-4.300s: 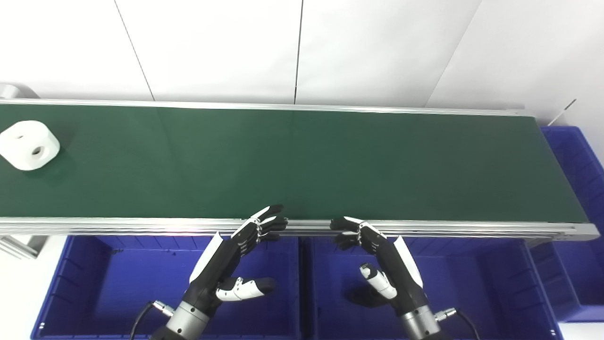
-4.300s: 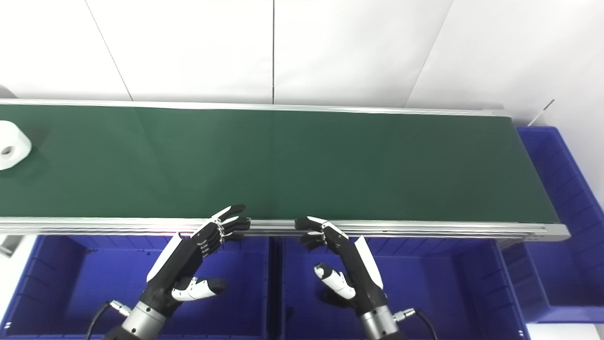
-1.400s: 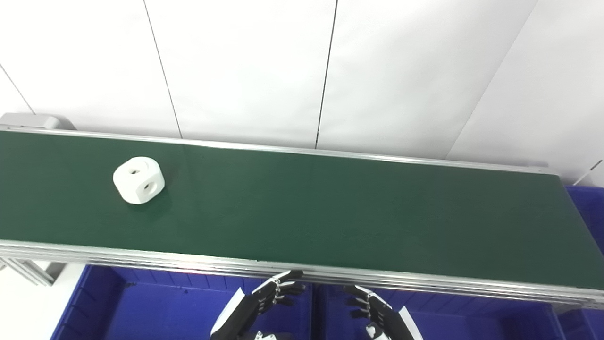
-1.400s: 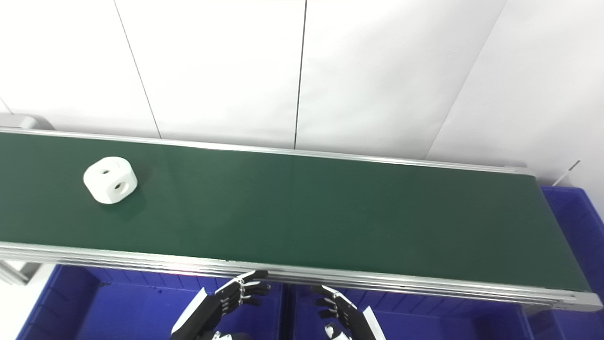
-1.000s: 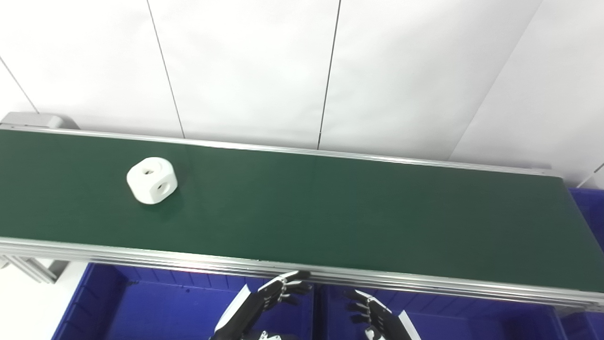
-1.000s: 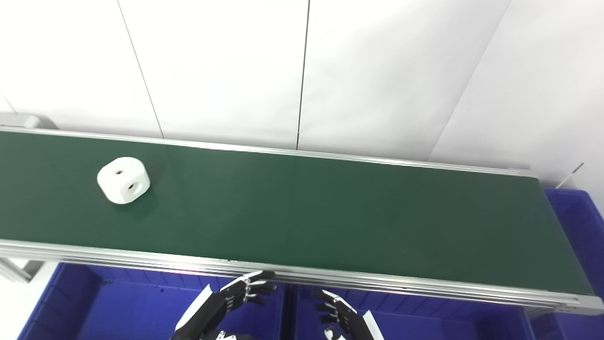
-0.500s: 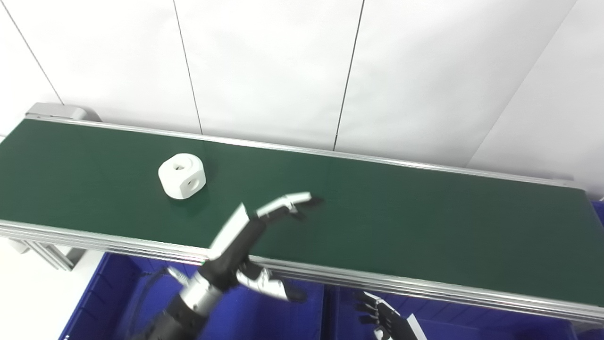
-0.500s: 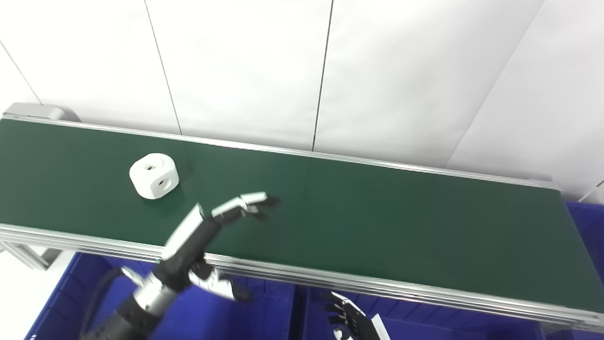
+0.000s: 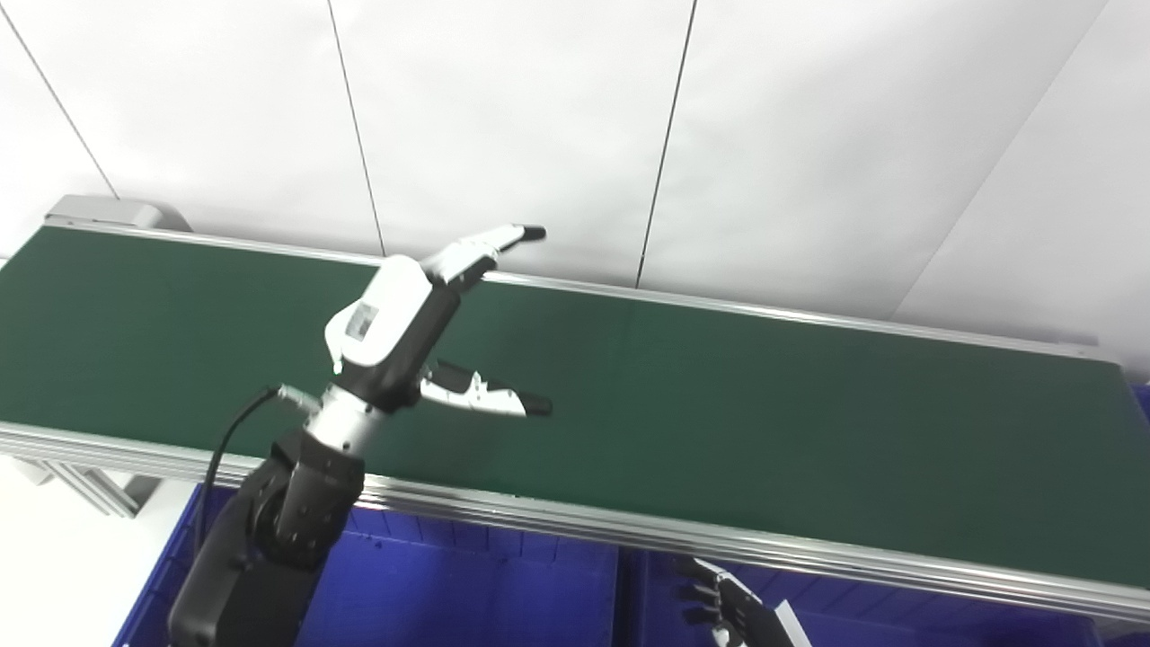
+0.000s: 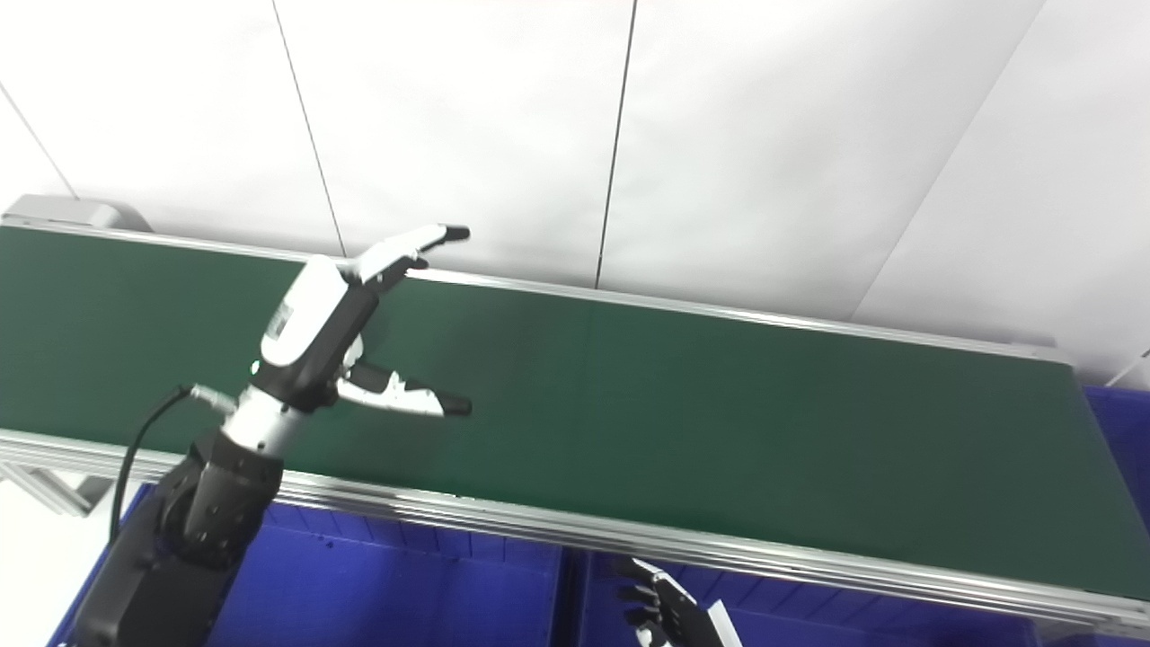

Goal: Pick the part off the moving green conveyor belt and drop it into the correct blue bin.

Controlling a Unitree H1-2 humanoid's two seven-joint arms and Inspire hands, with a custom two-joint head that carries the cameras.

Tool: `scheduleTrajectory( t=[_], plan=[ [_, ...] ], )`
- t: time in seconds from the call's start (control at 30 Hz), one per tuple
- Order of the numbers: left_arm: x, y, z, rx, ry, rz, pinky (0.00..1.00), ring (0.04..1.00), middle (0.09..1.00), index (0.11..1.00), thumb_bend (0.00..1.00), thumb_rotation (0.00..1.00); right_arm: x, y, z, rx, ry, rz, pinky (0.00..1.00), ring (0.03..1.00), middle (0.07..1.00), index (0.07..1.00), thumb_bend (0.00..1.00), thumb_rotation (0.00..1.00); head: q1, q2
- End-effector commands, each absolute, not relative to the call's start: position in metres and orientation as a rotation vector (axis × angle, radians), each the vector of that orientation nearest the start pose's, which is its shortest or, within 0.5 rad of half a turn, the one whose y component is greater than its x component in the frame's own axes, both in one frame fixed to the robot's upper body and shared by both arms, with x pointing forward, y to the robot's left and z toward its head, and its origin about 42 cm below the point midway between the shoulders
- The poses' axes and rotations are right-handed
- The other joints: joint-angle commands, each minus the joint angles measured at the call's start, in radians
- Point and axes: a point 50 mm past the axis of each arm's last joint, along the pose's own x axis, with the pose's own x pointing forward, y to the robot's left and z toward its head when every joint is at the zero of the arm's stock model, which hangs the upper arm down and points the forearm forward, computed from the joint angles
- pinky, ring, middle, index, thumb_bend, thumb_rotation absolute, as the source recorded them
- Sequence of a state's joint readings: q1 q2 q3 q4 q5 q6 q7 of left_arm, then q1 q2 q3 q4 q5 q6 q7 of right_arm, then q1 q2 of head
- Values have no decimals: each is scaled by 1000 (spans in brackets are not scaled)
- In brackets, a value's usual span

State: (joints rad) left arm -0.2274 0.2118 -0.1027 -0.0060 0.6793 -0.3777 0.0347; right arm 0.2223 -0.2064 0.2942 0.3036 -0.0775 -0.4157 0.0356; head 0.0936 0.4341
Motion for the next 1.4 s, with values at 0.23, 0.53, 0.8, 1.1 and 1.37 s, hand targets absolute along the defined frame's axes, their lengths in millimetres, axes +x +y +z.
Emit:
scheduleTrajectory(
  t=[0.23, 0.53, 0.8, 1.1, 1.37],
  plan=[
    [378, 237, 186, 1079, -521, -43, 653, 800, 854, 836, 885, 400, 170, -221, -1, -206, 48, 333, 692, 776, 829, 810, 834, 983, 5, 1],
    [396, 245, 170, 1177, -389, 7, 672, 816, 853, 823, 907, 355, 169, -223, -3, -212, 53, 333, 691, 775, 825, 808, 842, 987, 5, 2],
    [403, 242, 161, 1225, -289, 34, 691, 835, 862, 830, 894, 377, 169, -224, -2, -213, 53, 336, 688, 774, 828, 811, 835, 985, 4, 3],
    [405, 237, 151, 1261, -179, -3, 676, 832, 853, 818, 906, 324, 170, -222, -2, -210, 50, 333, 687, 773, 827, 807, 847, 987, -1, 4],
    [410, 230, 138, 1266, -136, -11, 622, 781, 805, 780, 899, 213, 169, -222, -1, -207, 47, 333, 693, 776, 826, 811, 862, 987, -5, 9]
  ],
)
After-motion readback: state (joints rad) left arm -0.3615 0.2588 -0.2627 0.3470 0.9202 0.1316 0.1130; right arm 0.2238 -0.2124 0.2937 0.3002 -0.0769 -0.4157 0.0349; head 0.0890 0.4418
